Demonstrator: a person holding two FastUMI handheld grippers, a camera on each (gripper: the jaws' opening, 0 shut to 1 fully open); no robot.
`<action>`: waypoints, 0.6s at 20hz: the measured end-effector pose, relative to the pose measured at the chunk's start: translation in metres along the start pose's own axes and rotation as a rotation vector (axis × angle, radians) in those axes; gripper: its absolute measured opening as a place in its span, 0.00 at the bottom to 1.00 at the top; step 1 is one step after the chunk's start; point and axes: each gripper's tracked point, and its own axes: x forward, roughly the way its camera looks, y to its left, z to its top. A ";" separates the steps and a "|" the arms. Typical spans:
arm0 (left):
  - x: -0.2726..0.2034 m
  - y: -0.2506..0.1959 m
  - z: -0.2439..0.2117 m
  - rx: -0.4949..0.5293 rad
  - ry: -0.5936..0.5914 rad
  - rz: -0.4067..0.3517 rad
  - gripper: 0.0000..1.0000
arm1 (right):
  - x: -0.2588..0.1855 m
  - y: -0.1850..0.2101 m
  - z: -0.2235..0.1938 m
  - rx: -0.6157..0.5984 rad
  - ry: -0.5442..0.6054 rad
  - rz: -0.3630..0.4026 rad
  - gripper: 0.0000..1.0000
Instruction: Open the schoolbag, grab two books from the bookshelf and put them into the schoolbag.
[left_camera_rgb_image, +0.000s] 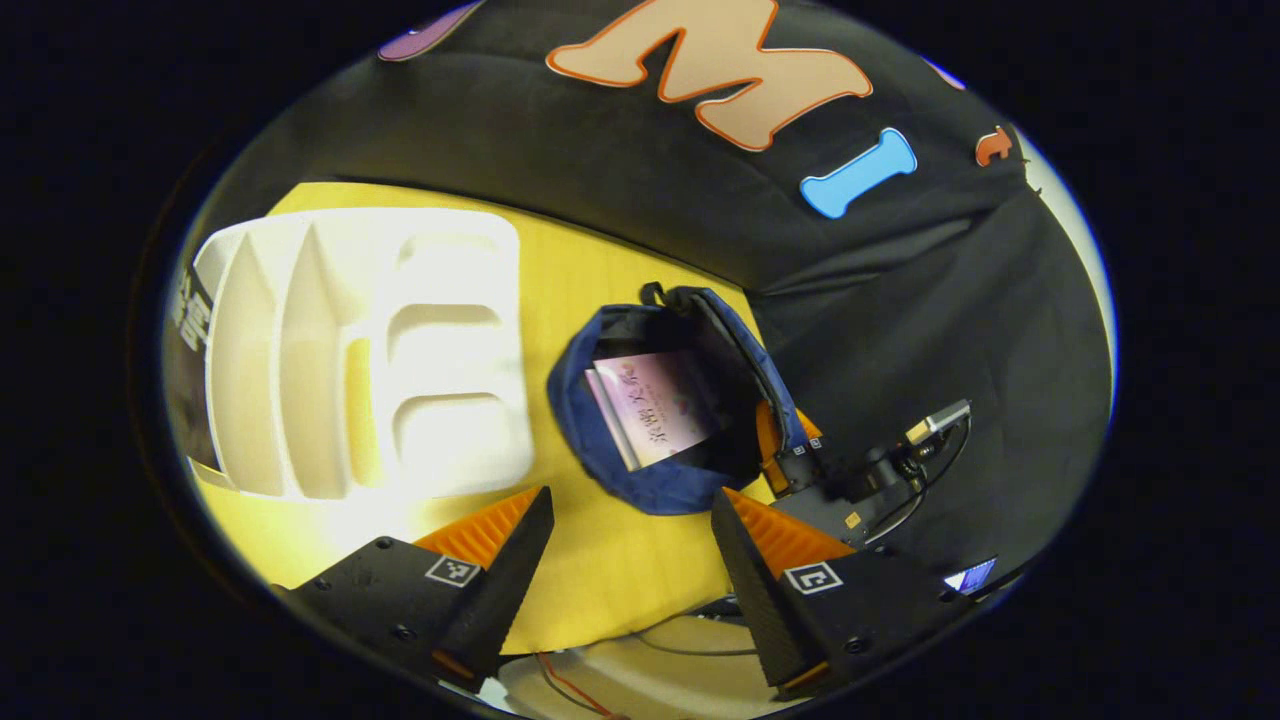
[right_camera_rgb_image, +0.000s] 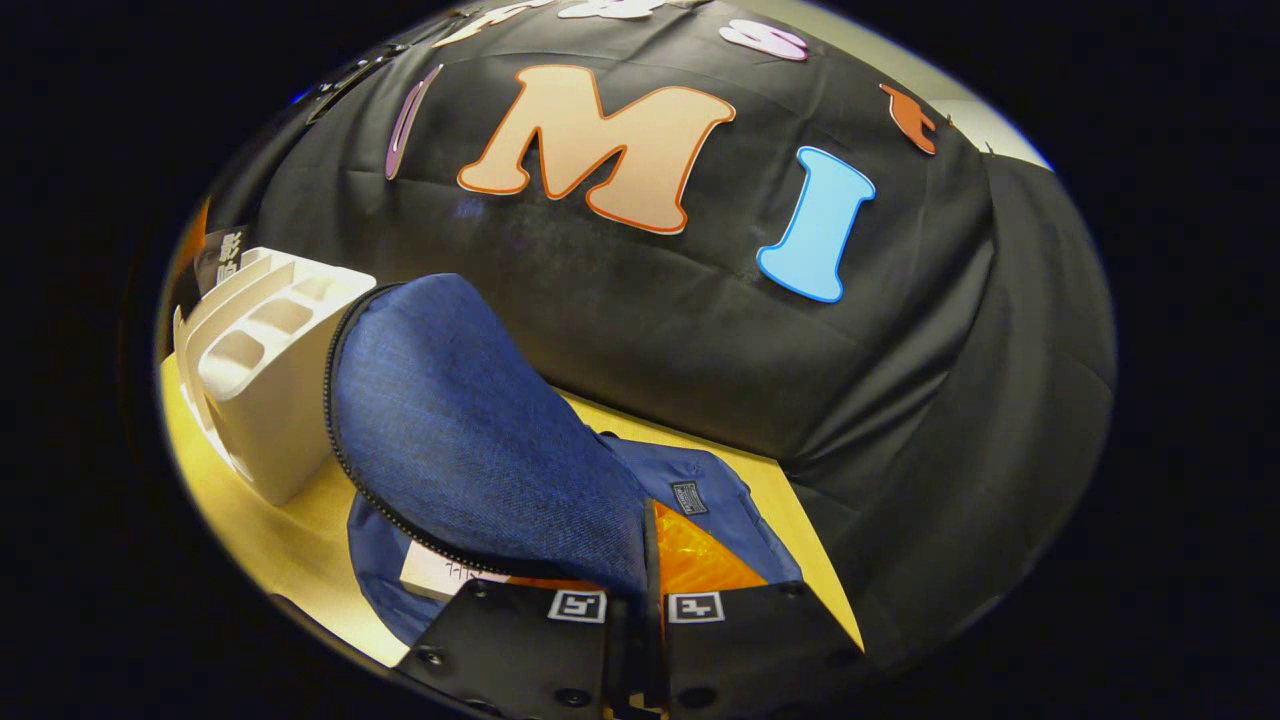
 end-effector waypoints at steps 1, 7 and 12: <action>-0.013 0.014 0.004 0.003 0.000 0.038 0.94 | -0.001 0.000 0.000 -0.002 0.001 -0.001 0.08; -0.082 0.090 0.025 -0.116 -0.003 0.223 0.95 | -0.001 0.003 -0.003 -0.013 0.006 -0.008 0.08; -0.138 0.156 0.043 -0.238 -0.022 0.374 0.95 | 0.002 0.012 -0.005 -0.030 0.016 -0.018 0.08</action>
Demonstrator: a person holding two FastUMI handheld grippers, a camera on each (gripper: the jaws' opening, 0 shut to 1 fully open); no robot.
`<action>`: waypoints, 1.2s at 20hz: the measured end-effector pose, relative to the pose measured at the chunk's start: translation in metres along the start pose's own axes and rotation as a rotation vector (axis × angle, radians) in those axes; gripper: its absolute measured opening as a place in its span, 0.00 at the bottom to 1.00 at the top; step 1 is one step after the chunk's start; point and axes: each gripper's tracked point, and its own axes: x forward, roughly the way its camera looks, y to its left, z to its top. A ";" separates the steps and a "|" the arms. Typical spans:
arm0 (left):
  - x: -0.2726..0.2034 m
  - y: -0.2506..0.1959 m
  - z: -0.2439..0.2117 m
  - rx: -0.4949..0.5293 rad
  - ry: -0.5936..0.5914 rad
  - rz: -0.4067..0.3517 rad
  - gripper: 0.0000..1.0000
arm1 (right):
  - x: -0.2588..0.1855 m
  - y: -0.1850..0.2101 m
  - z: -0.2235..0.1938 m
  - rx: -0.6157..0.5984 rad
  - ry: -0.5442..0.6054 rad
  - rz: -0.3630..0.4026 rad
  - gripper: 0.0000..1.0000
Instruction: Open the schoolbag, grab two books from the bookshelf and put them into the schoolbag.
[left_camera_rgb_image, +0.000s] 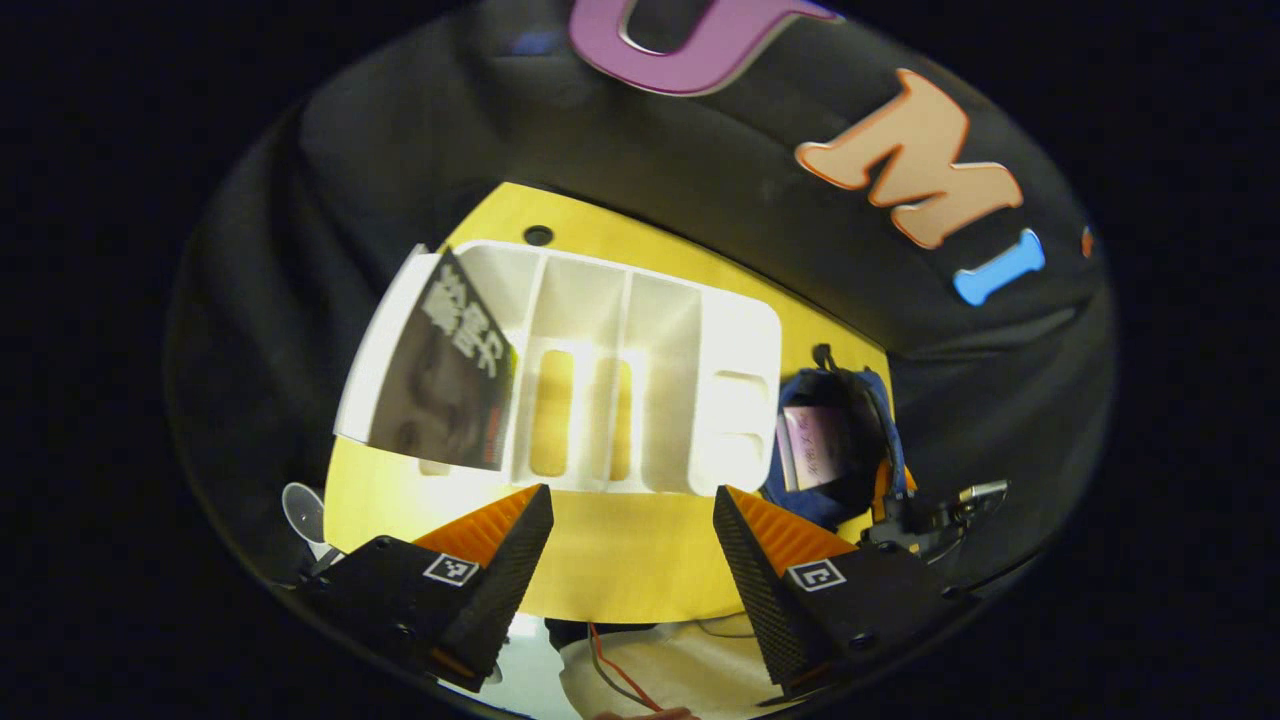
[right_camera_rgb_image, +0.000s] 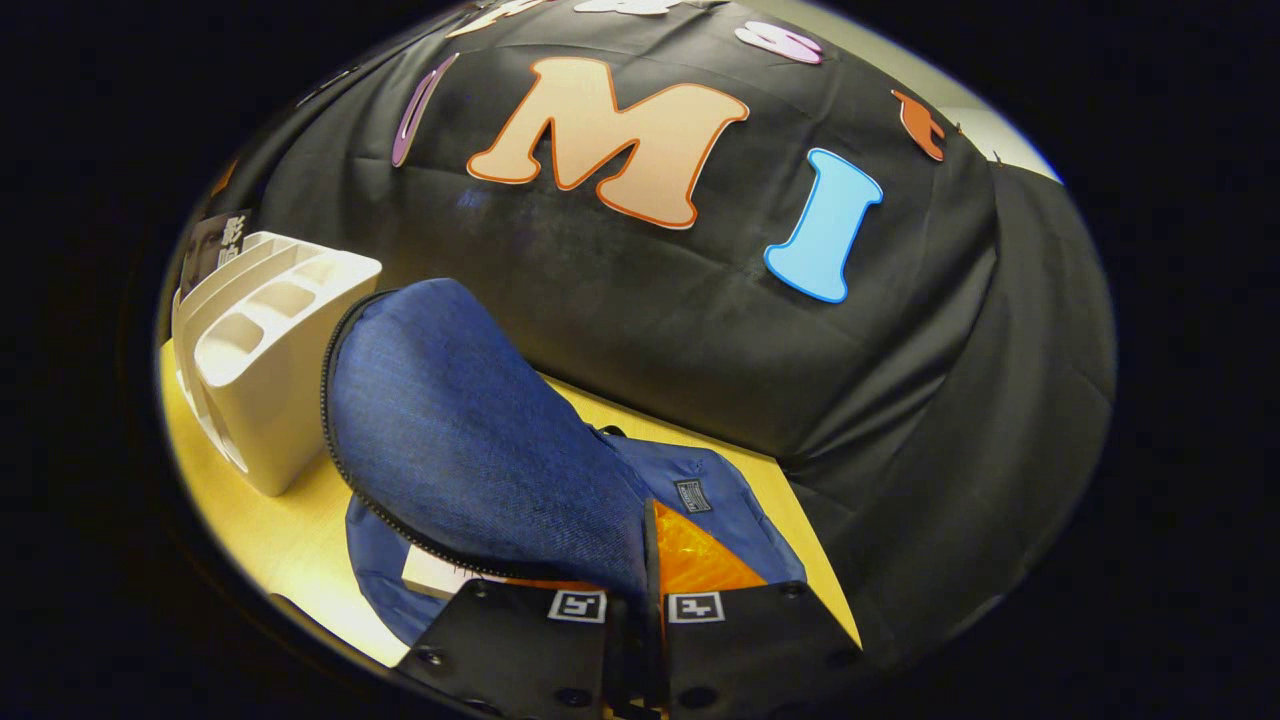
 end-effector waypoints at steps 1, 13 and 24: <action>-0.006 0.018 0.007 -0.009 0.008 0.045 0.95 | 0.000 0.002 -0.001 -0.003 0.002 -0.001 0.08; 0.044 0.134 0.055 0.016 0.056 0.211 0.84 | 0.001 0.009 -0.006 -0.022 0.039 -0.045 0.08; 0.092 0.118 0.057 0.047 0.148 0.187 0.48 | 0.001 0.011 -0.007 -0.034 0.047 -0.051 0.11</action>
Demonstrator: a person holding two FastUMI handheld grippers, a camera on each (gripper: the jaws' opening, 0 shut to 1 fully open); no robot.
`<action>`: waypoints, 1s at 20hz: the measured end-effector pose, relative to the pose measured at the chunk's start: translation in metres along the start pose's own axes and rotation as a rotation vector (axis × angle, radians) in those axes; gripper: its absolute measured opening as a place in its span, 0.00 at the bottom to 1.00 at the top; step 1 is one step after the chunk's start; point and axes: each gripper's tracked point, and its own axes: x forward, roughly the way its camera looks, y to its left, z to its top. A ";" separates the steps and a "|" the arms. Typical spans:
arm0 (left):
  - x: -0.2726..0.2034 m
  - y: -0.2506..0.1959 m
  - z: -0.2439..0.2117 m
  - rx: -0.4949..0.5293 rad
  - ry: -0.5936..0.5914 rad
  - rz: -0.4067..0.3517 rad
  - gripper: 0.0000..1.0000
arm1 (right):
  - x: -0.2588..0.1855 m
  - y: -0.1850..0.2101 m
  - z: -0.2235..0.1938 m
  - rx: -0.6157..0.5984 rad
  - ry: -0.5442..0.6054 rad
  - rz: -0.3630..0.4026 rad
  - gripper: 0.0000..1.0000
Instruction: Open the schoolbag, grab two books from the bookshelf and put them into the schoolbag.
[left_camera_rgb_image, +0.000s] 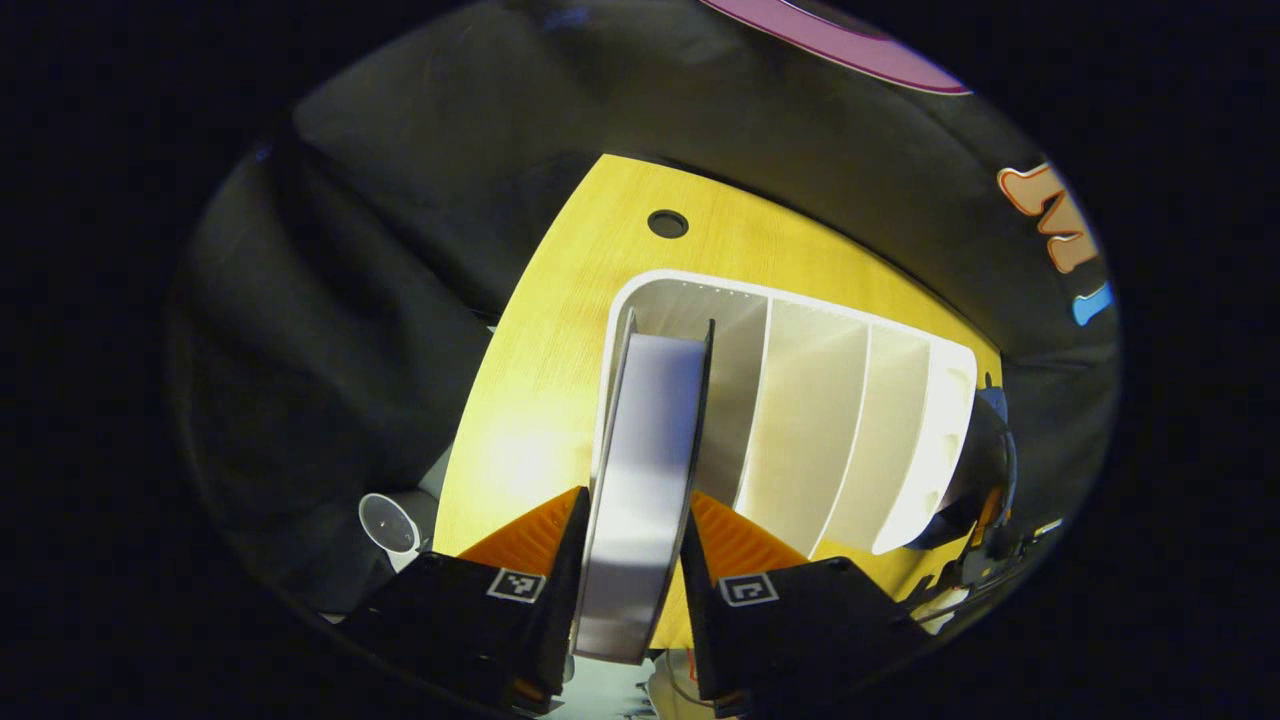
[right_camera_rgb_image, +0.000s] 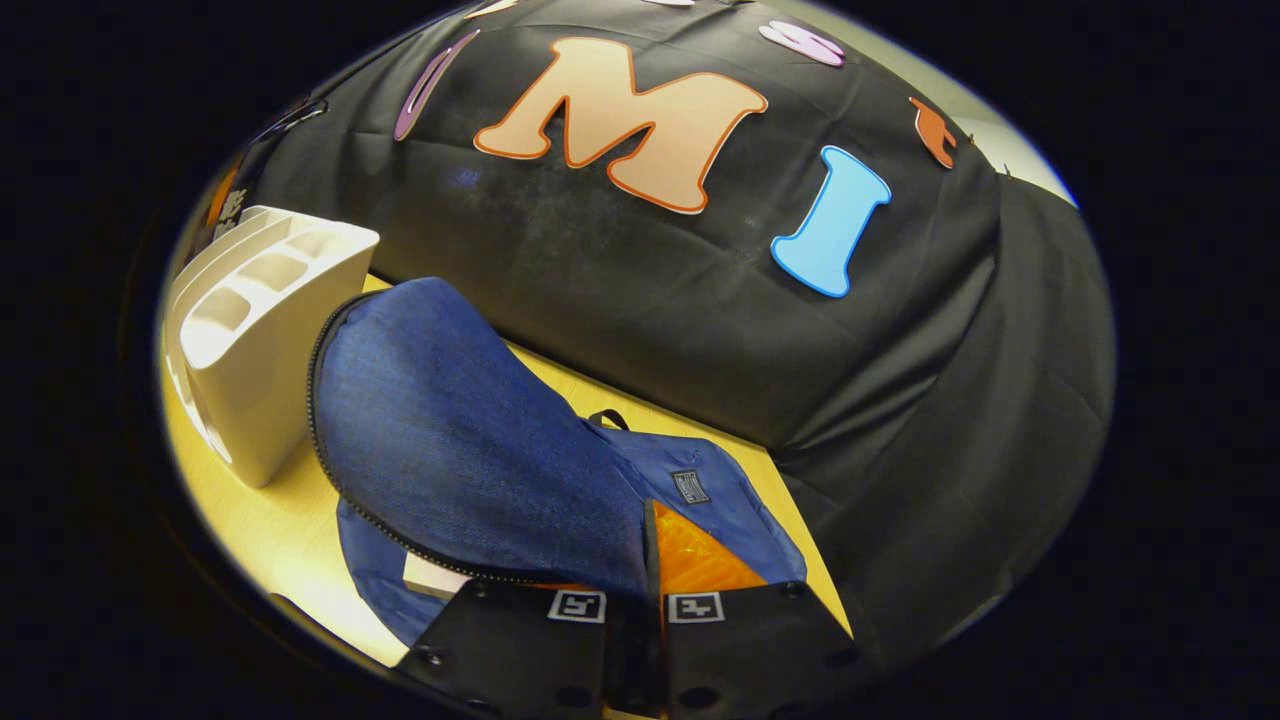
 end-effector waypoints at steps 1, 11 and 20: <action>0.004 -0.003 -0.001 0.000 0.014 0.004 0.48 | 0.000 0.000 0.000 0.001 -0.001 -0.002 0.11; 0.028 -0.020 -0.009 0.014 0.095 0.049 0.41 | 0.000 0.000 0.000 -0.007 0.002 -0.005 0.10; -0.005 -0.014 -0.038 -0.154 0.214 0.065 0.40 | 0.000 0.000 0.000 -0.009 -0.001 -0.001 0.08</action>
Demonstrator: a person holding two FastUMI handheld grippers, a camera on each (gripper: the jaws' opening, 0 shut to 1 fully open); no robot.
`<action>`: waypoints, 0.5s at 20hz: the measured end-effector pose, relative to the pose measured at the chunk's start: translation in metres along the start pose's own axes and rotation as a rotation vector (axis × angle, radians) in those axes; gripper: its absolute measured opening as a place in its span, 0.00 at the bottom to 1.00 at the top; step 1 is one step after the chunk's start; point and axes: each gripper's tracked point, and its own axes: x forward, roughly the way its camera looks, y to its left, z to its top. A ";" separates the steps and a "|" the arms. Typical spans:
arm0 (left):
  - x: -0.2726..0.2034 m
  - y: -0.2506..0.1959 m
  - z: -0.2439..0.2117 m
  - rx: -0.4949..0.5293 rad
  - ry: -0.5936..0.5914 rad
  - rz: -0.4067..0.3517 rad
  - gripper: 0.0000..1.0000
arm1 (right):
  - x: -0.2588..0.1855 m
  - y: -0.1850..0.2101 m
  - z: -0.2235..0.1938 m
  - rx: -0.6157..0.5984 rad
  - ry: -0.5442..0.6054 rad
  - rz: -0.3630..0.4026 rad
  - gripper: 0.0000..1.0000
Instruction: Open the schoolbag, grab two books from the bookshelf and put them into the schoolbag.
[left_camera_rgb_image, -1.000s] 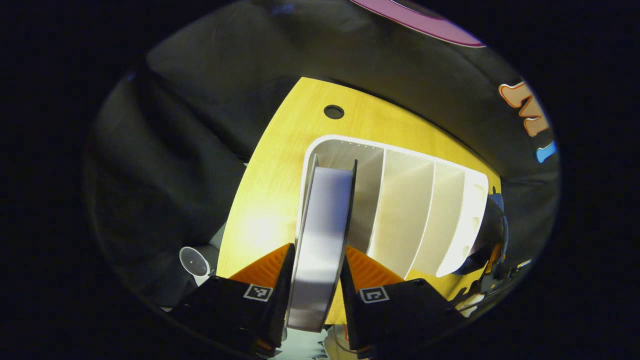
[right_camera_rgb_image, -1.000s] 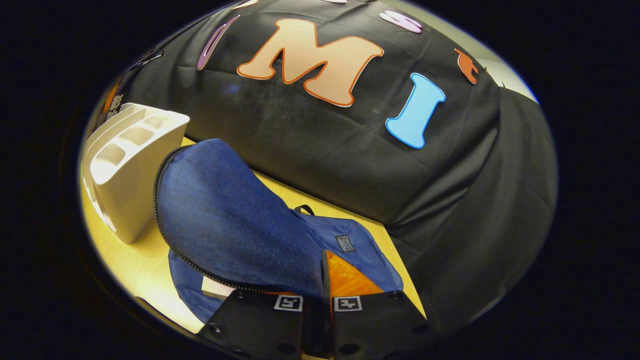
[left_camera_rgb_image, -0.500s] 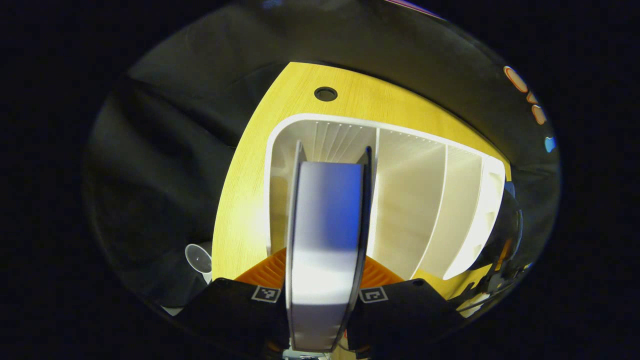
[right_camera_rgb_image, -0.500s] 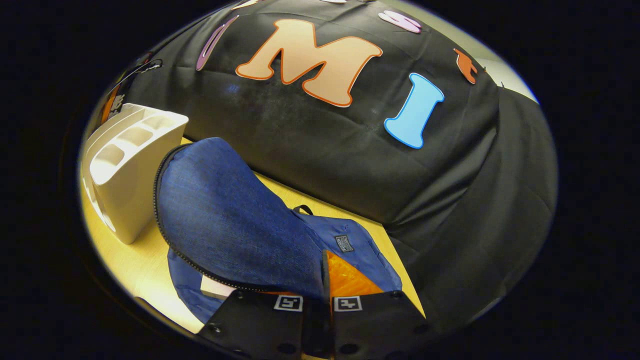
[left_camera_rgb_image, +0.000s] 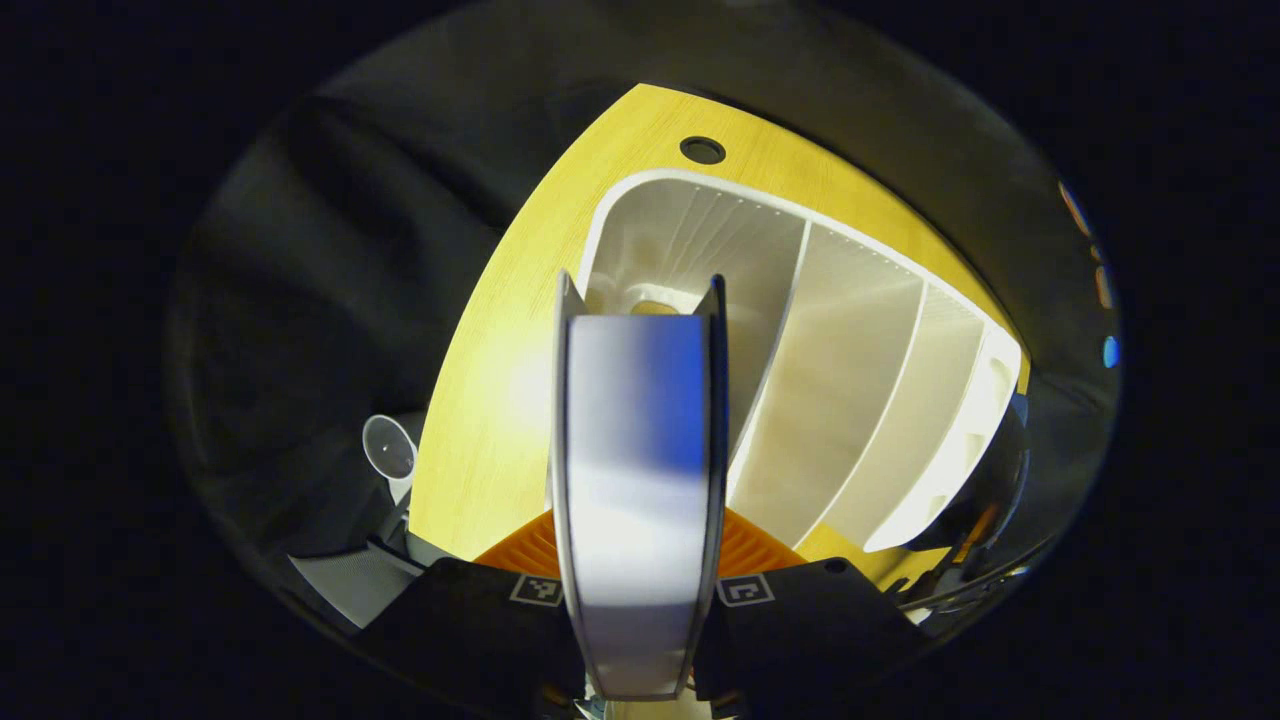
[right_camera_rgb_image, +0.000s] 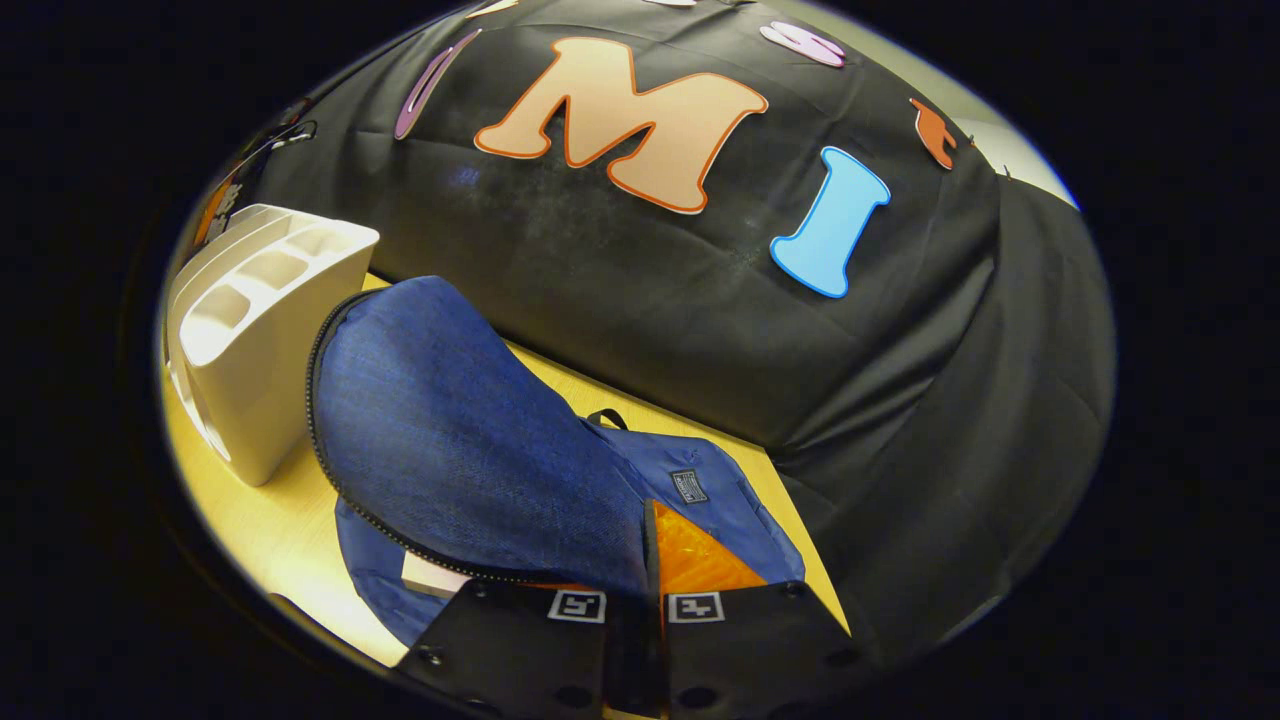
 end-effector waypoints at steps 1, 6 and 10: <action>-0.007 0.001 -0.003 0.001 -0.007 -0.003 0.40 | 0.000 0.000 0.000 0.000 -0.001 0.001 0.08; -0.055 0.000 -0.028 -0.022 -0.020 -0.033 0.40 | -0.001 0.000 0.000 -0.003 -0.007 0.008 0.08; -0.099 -0.004 -0.040 -0.035 -0.069 -0.053 0.39 | -0.001 0.000 0.000 0.000 -0.016 0.016 0.08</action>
